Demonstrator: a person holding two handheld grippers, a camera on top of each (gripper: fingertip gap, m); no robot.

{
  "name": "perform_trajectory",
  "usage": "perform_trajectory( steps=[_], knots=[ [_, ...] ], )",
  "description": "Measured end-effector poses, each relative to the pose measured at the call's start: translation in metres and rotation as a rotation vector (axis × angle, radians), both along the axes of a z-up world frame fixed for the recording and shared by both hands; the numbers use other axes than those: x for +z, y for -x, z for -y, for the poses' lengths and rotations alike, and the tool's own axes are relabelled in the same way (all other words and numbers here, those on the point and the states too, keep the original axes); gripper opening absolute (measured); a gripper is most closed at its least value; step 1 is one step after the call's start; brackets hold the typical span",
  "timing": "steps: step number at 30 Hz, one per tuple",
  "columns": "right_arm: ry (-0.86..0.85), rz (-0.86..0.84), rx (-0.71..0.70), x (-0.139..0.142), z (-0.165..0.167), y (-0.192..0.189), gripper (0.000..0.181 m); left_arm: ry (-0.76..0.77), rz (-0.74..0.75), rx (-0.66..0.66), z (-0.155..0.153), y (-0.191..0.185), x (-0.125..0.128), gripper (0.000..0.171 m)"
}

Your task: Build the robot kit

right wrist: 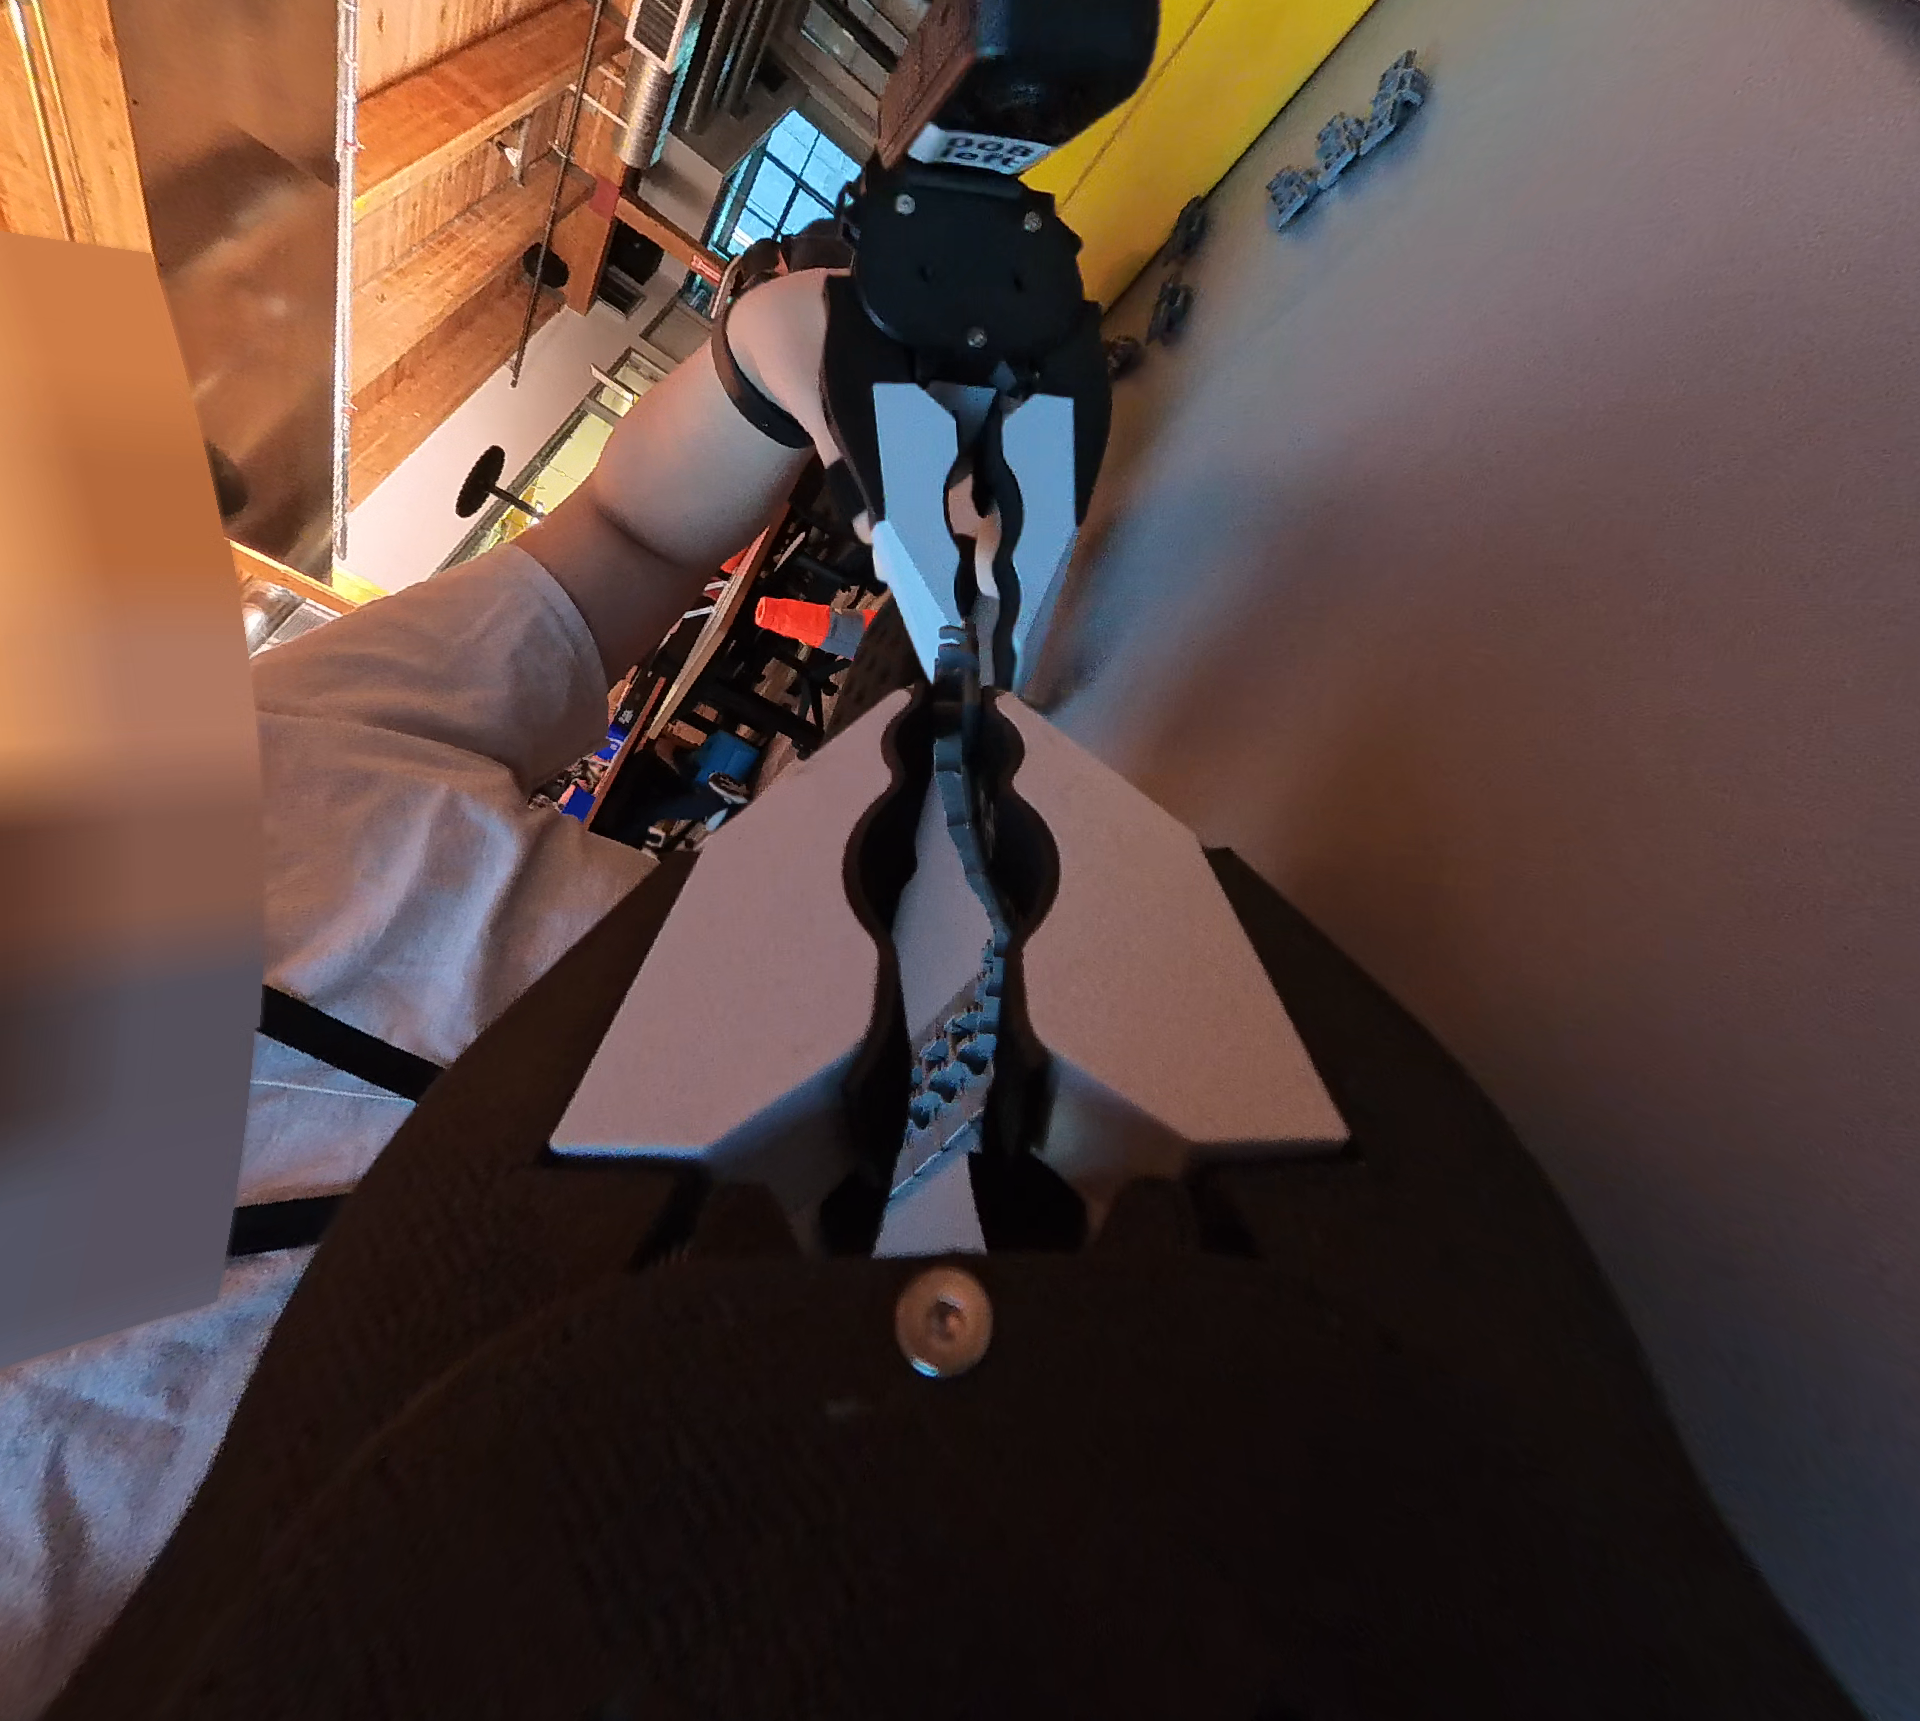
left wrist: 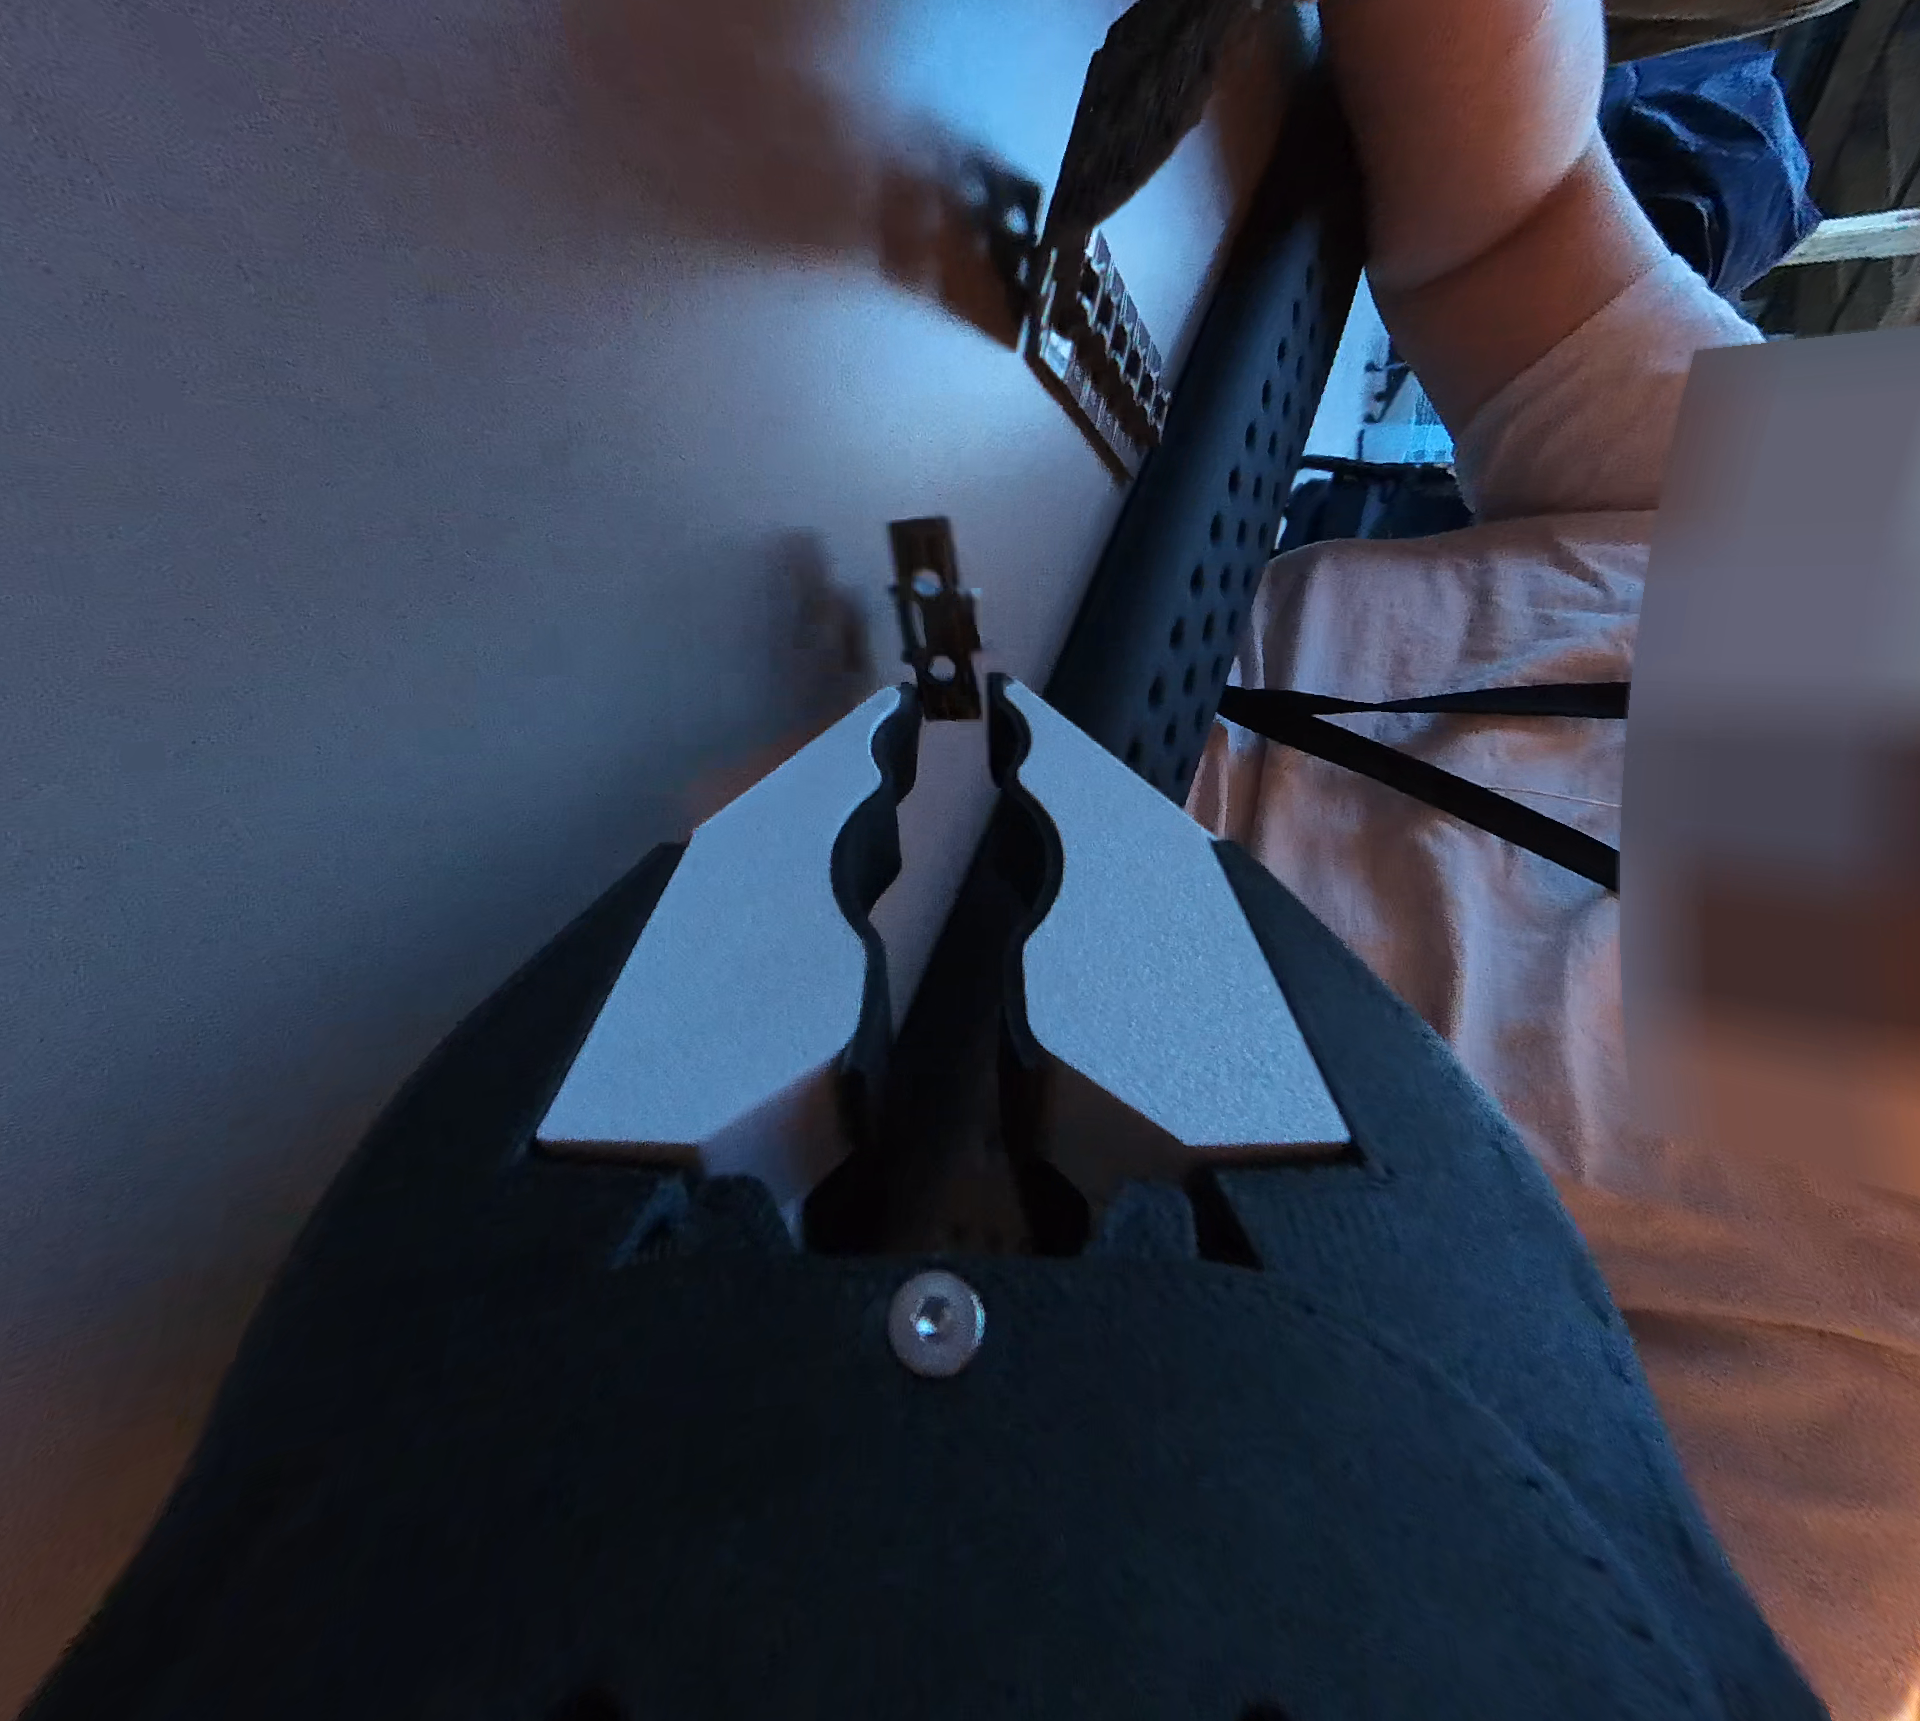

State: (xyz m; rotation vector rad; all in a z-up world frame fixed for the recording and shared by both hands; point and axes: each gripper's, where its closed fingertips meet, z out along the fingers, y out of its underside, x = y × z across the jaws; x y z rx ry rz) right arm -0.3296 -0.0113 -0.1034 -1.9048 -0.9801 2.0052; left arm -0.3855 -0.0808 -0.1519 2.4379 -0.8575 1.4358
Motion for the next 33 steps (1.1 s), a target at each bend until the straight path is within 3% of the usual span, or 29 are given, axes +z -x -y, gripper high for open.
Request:
perform_trajectory(
  steps=[1, 5, 8, 10, 13, 17, 20, 26, 33],
  knots=[
    [-0.001, -0.001, 0.004, 0.000, 0.001, 0.000, 0.005, 0.005, -0.011, -0.003, 0.000, 0.000, -0.002, 0.017],
    [0.000, -0.004, 0.010, 0.001, 0.002, 0.000, 0.005, 0.034, -0.035, 0.008, -0.005, 0.006, -0.004, 0.013],
    [-0.002, -0.006, 0.013, 0.001, 0.002, 0.000, 0.005, -0.056, -0.070, 0.029, -0.017, 0.015, -0.005, 0.014],
    [-0.003, -0.006, 0.015, 0.001, 0.003, 0.000, 0.005, -0.246, -0.118, 0.020, -0.026, 0.018, -0.003, 0.015],
    [-0.003, -0.008, 0.016, 0.001, 0.003, 0.000, 0.005, -0.571, -0.130, -0.061, -0.015, 0.001, 0.014, 0.021],
    [0.004, -0.010, 0.018, 0.001, 0.003, 0.000, 0.005, -1.118, -0.249, -0.306, 0.008, -0.013, 0.021, 0.034],
    [0.002, -0.010, 0.017, 0.001, 0.003, 0.000, 0.005, -1.390, -0.340, -0.497, 0.015, -0.013, 0.015, 0.035],
    [-0.003, -0.012, 0.014, 0.002, 0.003, -0.001, 0.005, -1.536, -0.430, -0.666, 0.011, -0.010, -0.002, 0.030],
    [0.000, -0.013, 0.023, 0.002, 0.005, -0.001, 0.005, -1.660, -0.465, -0.803, 0.009, -0.015, -0.011, 0.008]
  ],
)
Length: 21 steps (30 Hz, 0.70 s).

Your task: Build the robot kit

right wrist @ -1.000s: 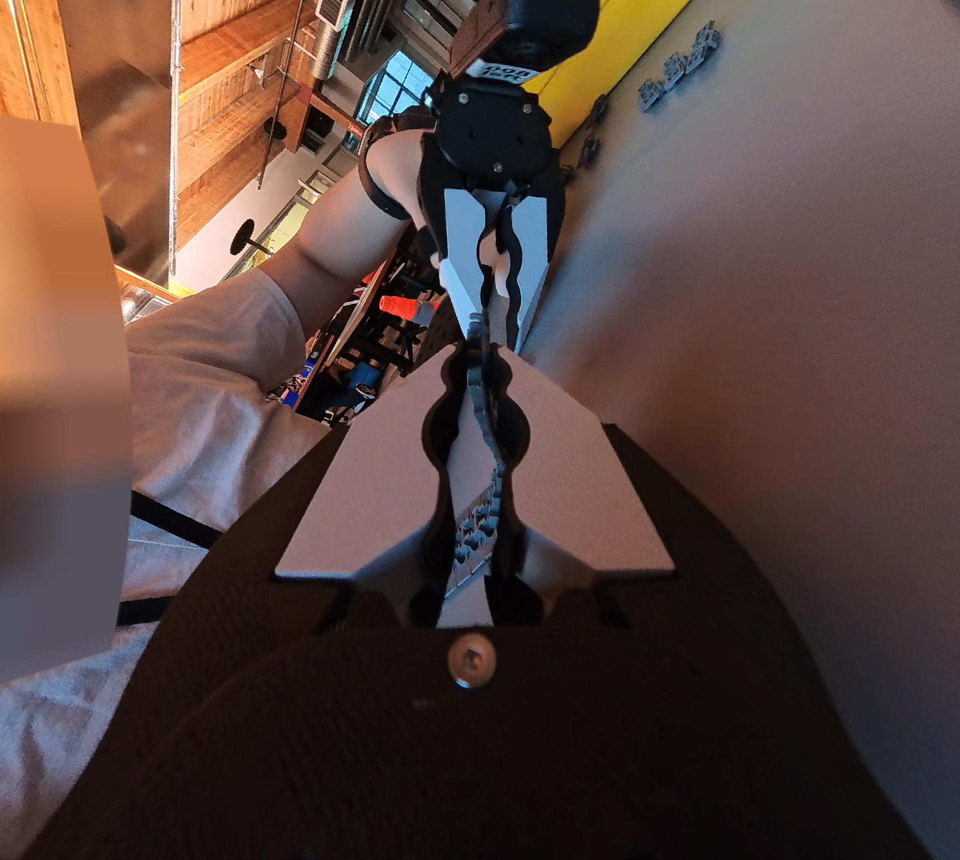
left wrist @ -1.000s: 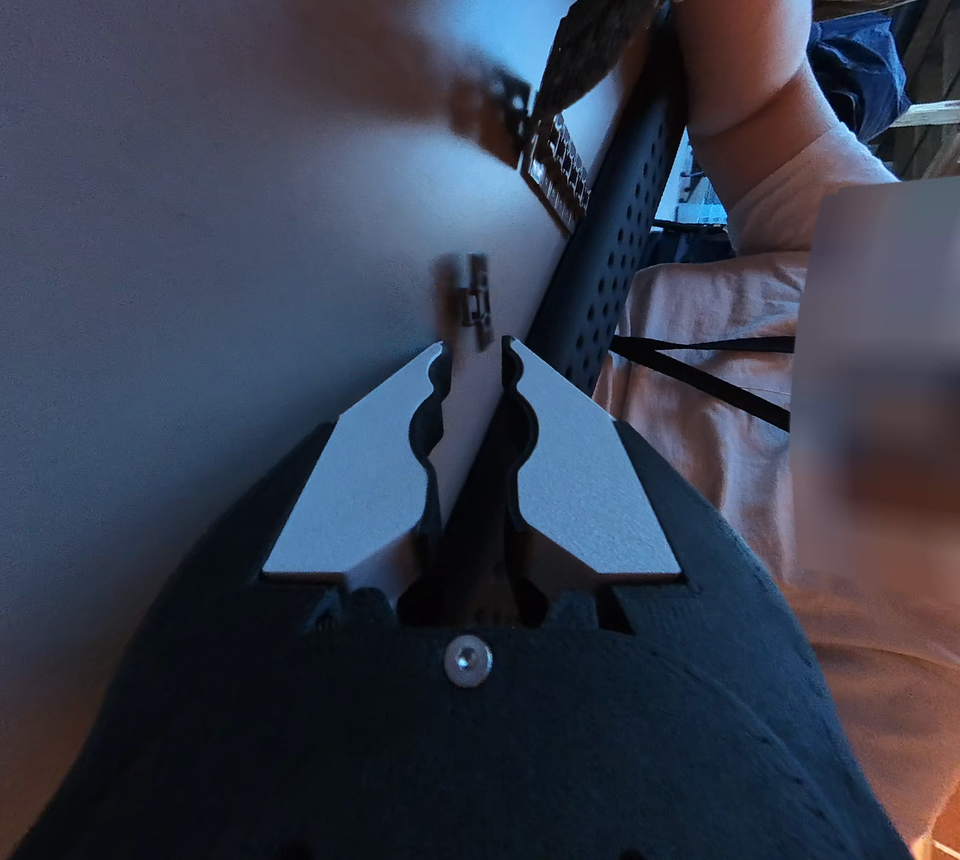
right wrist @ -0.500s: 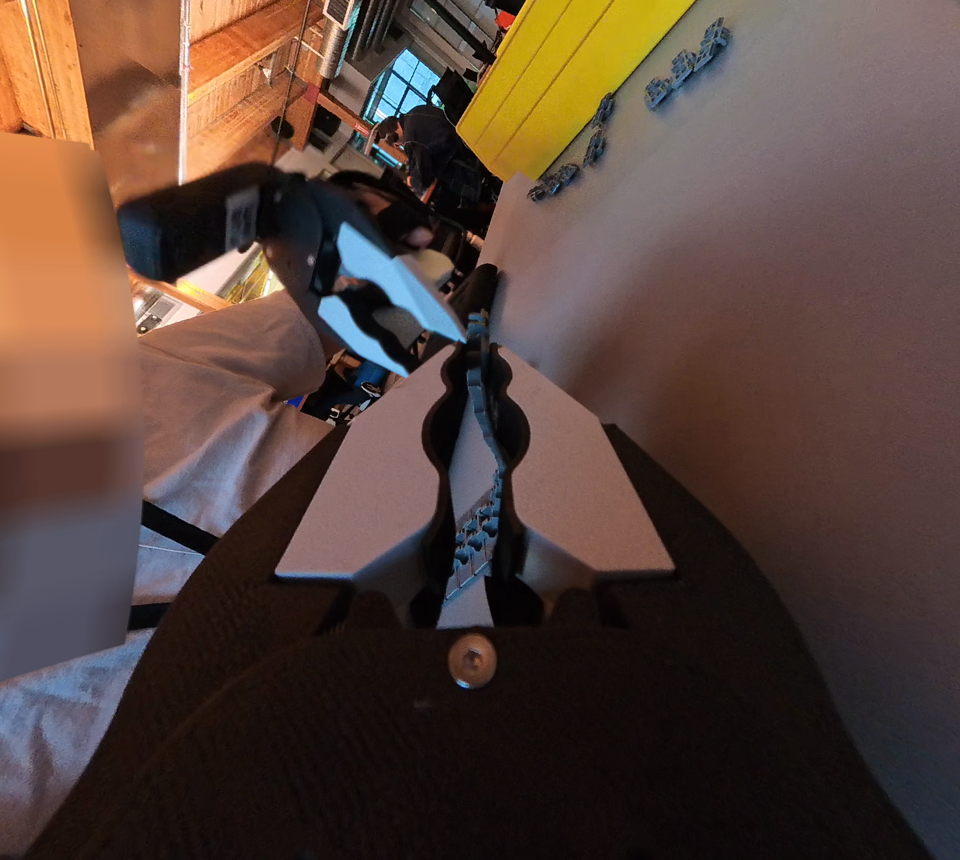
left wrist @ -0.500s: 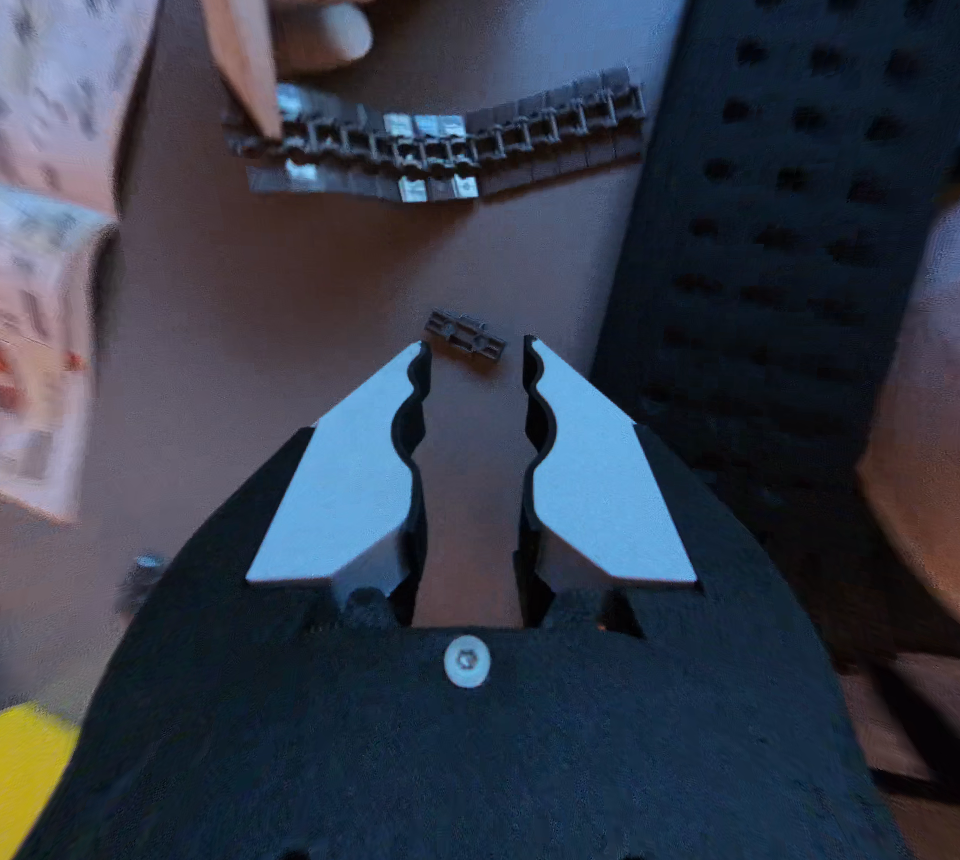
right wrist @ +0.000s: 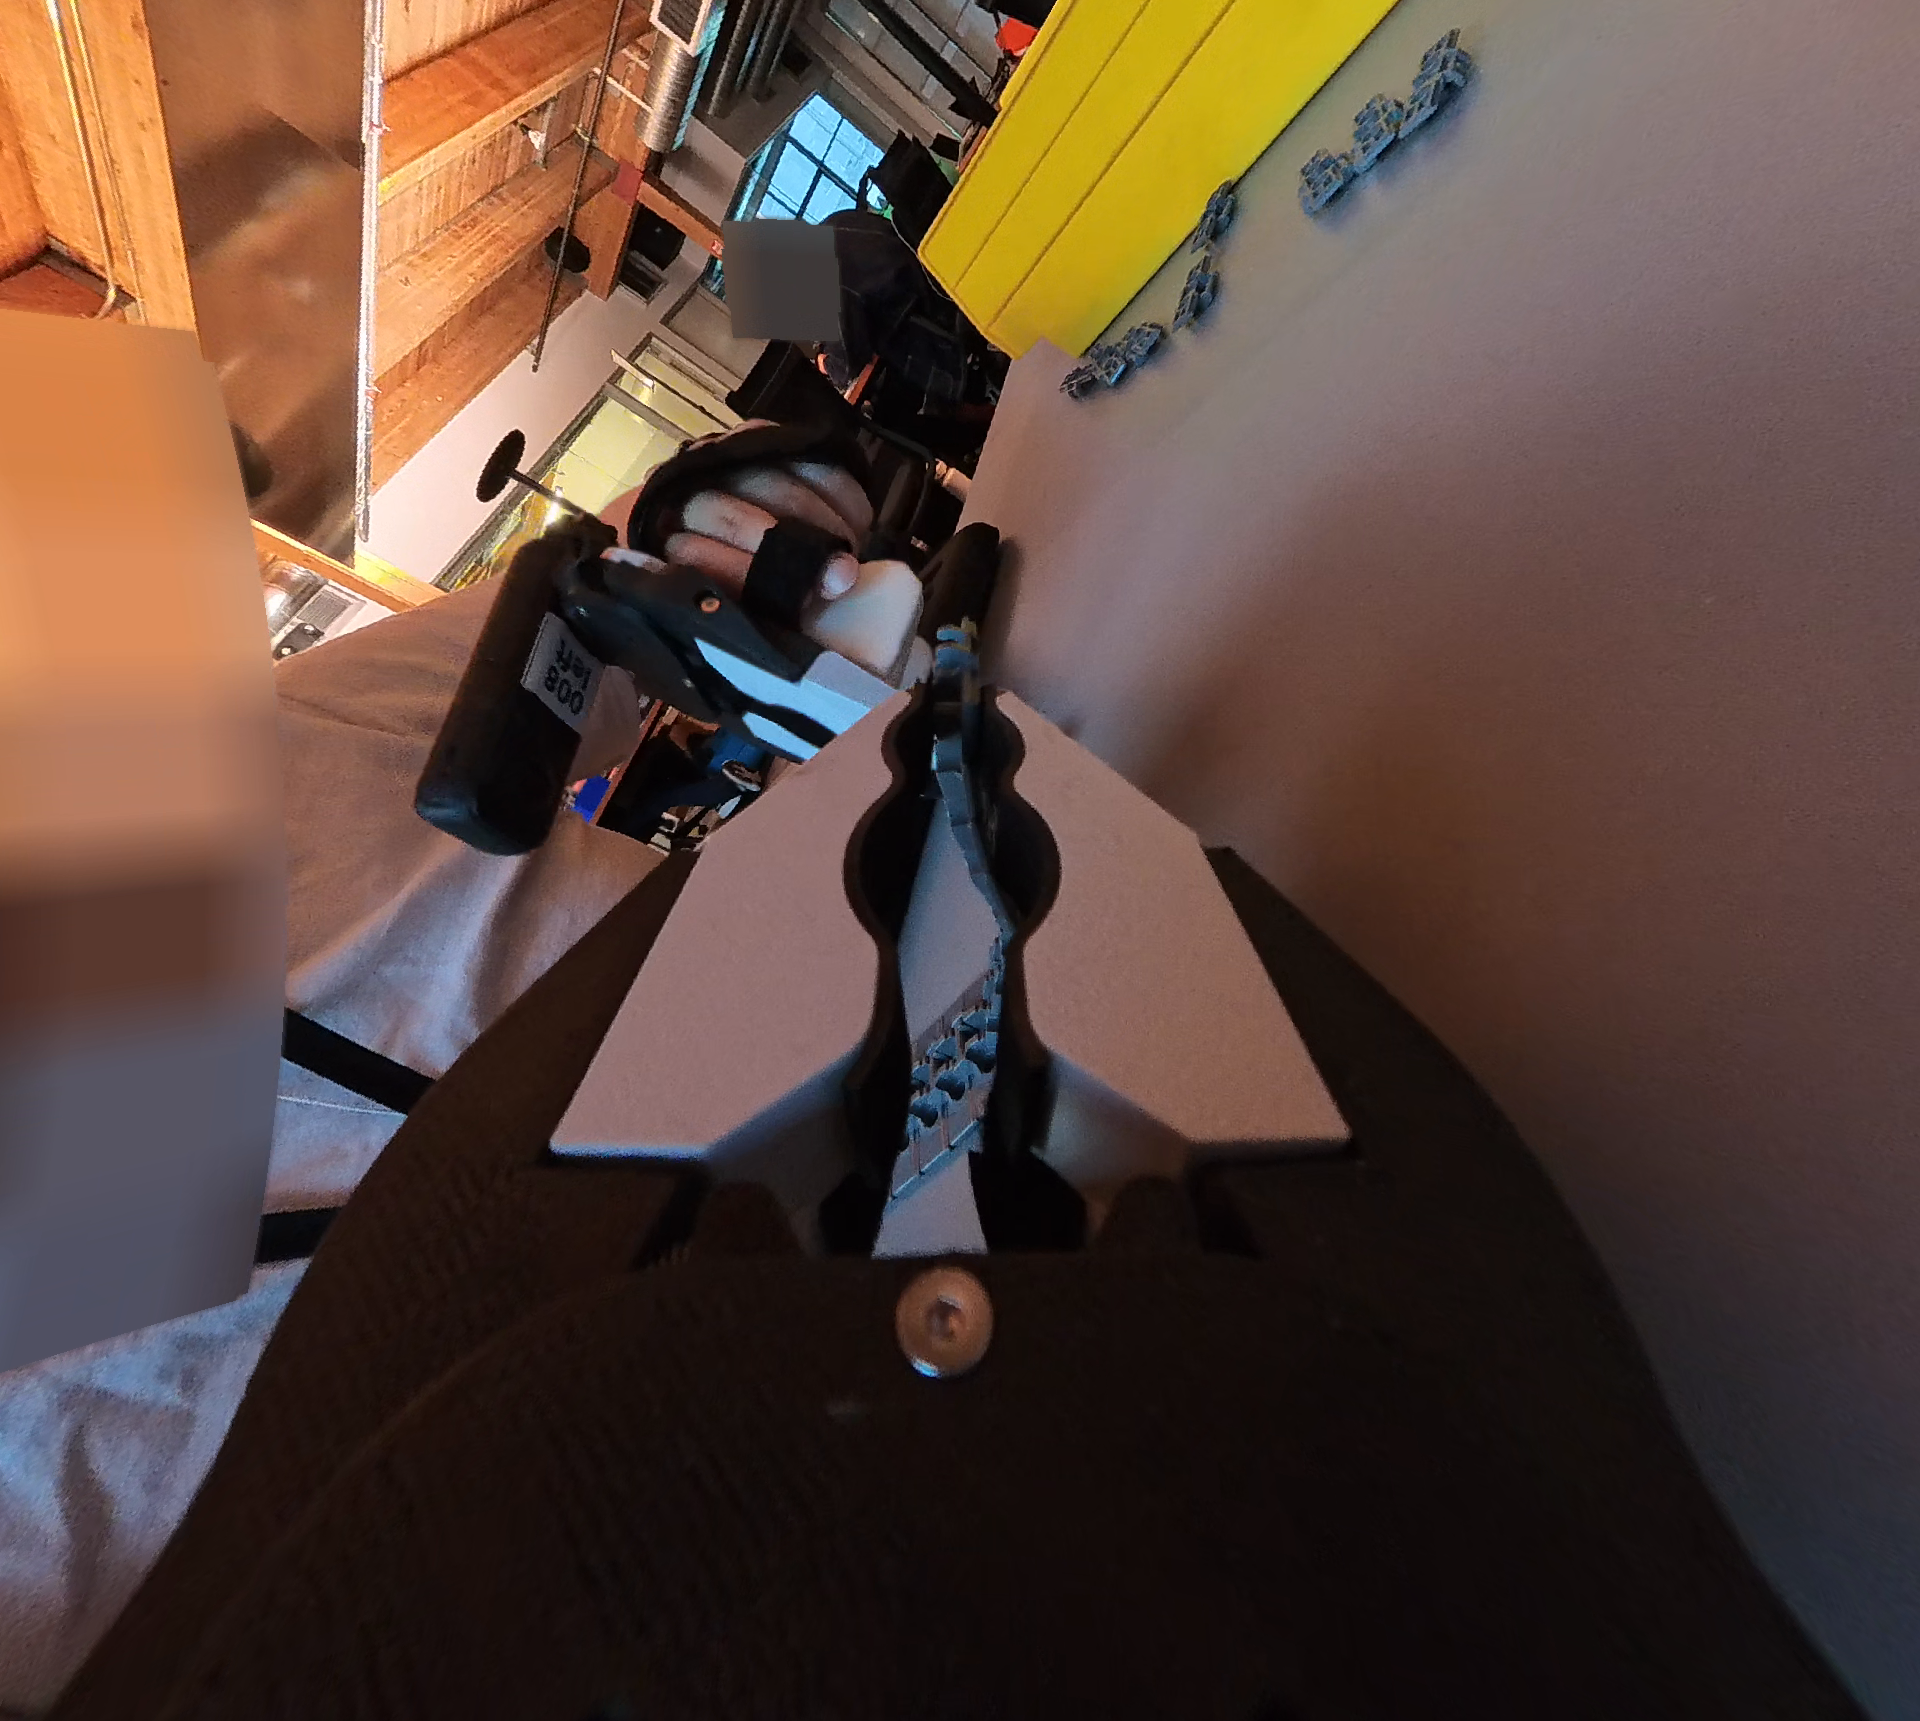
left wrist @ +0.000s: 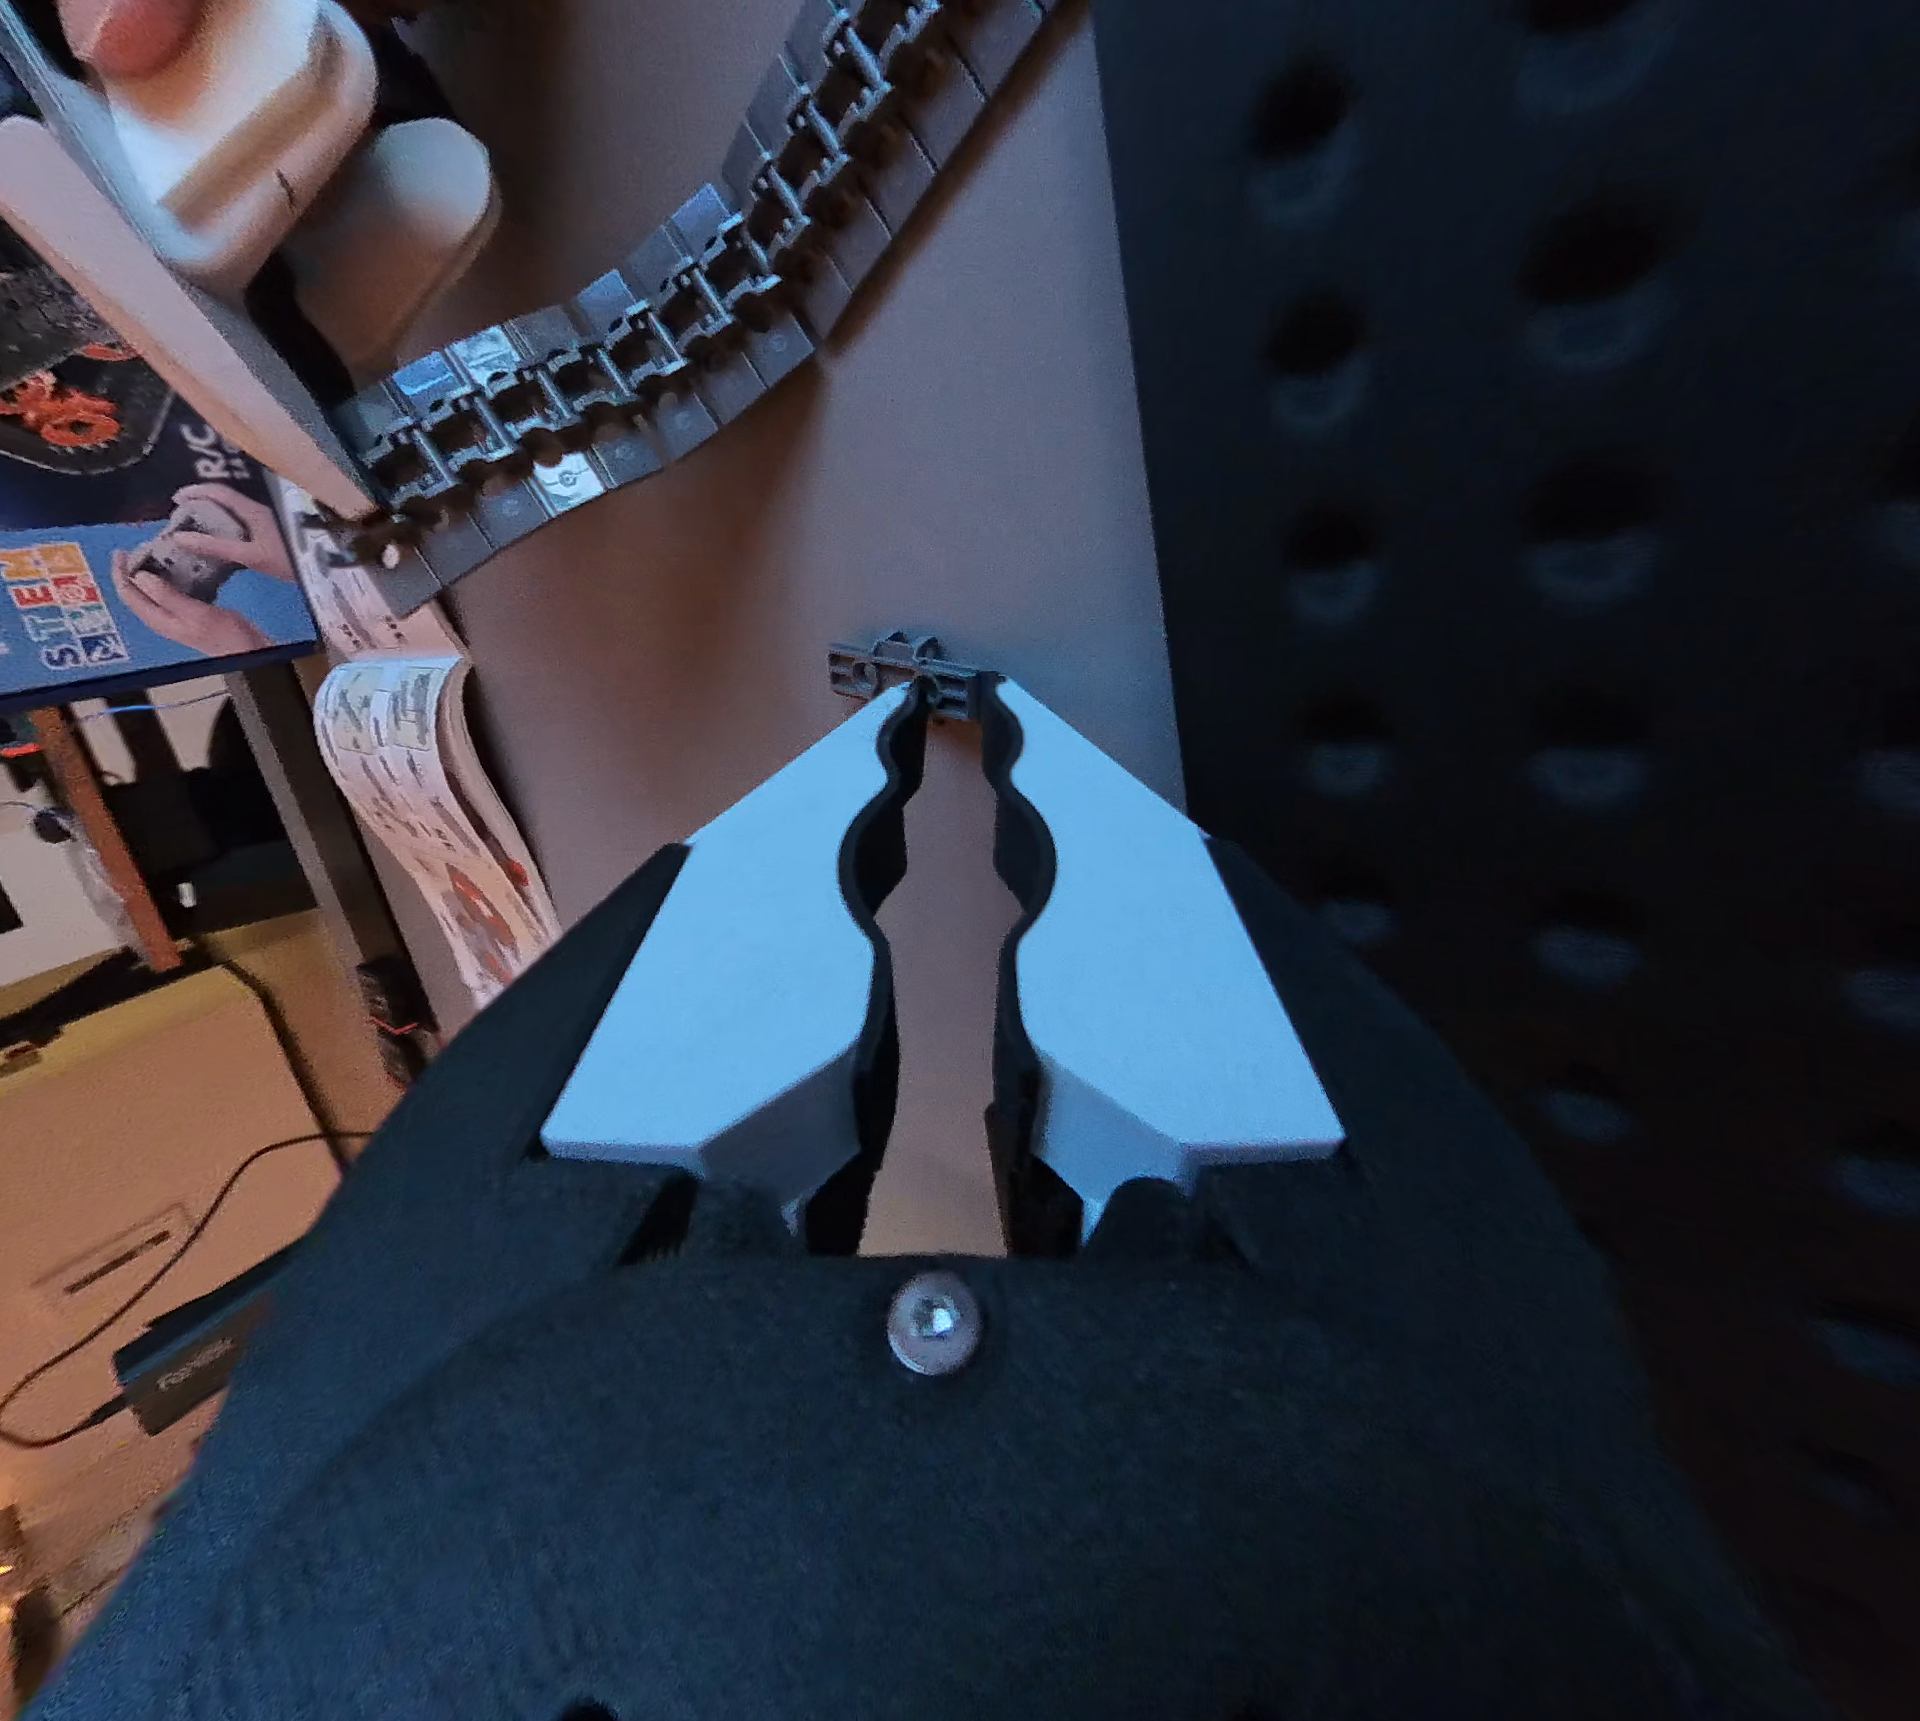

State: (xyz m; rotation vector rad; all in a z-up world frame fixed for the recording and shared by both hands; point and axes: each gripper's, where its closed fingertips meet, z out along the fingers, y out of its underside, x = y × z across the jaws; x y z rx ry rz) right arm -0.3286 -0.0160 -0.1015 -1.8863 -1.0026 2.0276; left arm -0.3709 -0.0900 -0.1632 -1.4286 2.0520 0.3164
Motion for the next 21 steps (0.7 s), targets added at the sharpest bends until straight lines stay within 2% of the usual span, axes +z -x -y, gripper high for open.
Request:
perform_trajectory(
  steps=[3, 4, 6, 9, 11, 13, 15, 17, 19, 21],
  knots=[
    [0.000, -0.001, 0.004, 0.000, 0.001, 0.000, 0.005, -0.017, 0.027, 0.011, -0.005, -0.002, 0.003, 0.006],
    [0.000, -0.001, 0.004, 0.000, 0.001, 0.000, 0.005, -0.012, 0.070, 0.036, -0.008, -0.004, 0.007, 0.005],
    [0.000, -0.001, 0.004, 0.000, 0.001, 0.000, 0.005, 0.053, 0.250, 0.150, -0.016, -0.010, 0.023, 0.005],
    [-0.001, 0.000, 0.003, 0.000, 0.001, 0.000, 0.005, 0.367, 0.631, 0.438, -0.027, -0.012, 0.041, 0.005],
    [0.001, 0.005, 0.004, -0.001, 0.001, 0.000, 0.005, 0.654, 0.903, 0.624, -0.034, -0.010, 0.048, 0.005],
    [0.000, 0.007, 0.006, -0.001, 0.001, 0.000, 0.005, 0.977, 1.108, 0.743, -0.037, -0.009, 0.050, 0.005],
    [-0.005, 0.007, 0.003, -0.001, 0.001, 0.000, 0.005, 1.151, 1.151, 0.824, -0.037, -0.004, 0.039, 0.005],
    [-0.006, 0.009, 0.004, -0.001, 0.002, 0.000, 0.005, 1.217, 1.114, 0.828, -0.031, -0.005, 0.033, 0.005],
    [-0.007, 0.008, 0.003, -0.001, 0.002, 0.000, 0.005, 1.158, 1.024, 0.825, -0.028, -0.002, 0.026, 0.005],
    [-0.003, 0.009, 0.006, -0.001, 0.002, 0.000, 0.005, 1.064, 0.857, 0.821, -0.023, 0.005, 0.010, 0.006]
  ],
)
